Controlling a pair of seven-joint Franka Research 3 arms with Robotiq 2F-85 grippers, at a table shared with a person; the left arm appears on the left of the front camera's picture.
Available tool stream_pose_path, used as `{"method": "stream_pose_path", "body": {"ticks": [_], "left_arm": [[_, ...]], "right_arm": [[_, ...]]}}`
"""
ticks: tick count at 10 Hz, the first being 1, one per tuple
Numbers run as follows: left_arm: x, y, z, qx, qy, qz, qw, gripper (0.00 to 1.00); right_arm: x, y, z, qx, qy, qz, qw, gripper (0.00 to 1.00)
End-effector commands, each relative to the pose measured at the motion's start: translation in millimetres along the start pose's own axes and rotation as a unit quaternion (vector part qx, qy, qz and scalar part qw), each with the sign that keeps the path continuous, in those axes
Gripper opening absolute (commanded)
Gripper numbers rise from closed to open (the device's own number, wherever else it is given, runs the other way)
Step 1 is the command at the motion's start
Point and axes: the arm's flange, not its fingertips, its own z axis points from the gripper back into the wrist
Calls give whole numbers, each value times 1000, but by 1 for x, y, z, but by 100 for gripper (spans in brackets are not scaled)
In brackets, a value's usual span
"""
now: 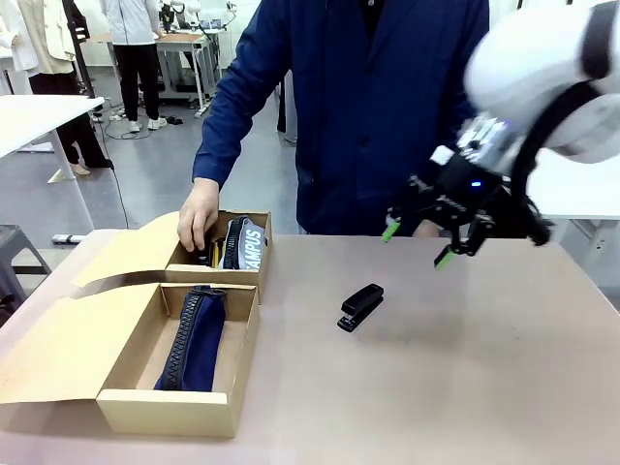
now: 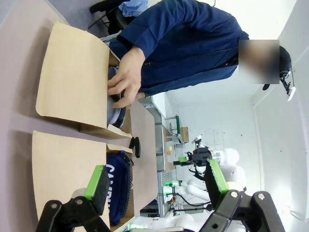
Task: Place items inside the box.
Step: Pick up a Pencil pouch or Stapler and place it inside the Mailer Box closest to the robot.
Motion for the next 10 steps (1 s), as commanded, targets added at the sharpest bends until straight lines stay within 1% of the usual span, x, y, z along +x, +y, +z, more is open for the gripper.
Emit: {"method": "stream_pose_path", "body": {"ticks": [1,2,3,4,5,6,7,8,9,10], "left_arm": [[-3,0,2,-4,2,-8,1000,100],[-3,0,2,-4,2,-8,1000,100],[-3,0,2,-4,2,-8,1000,100],[-3,0,2,-4,2,-8,1000,100],[-3,0,2,-4,2,-8,1000,100],[-3,0,2,-4,2,-8,1000,100],[-3,0,2,-4,2,-8,1000,100],[-3,0,2,-4,2,-8,1000,100],[-3,0,2,-4,2,-8,1000,100],[-3,0,2,-4,2,-8,1000,100]], "right_arm": [[16,33,-22,-89,5,2,996,100],[16,42,-34,-90,7,31,995,100],[18,46,-42,-95,-9,49,994,100],[20,48,-48,-99,-35,61,993,100],[25,51,-53,-77,-53,91,991,100],[13,43,-52,-98,-1,55,994,100],[13,43,-52,-98,-1,55,994,100],[17,49,-54,-93,-20,69,993,100],[22,76,-80,-145,-34,93,984,100],[32,95,-103,-154,-29,104,982,100]]}}
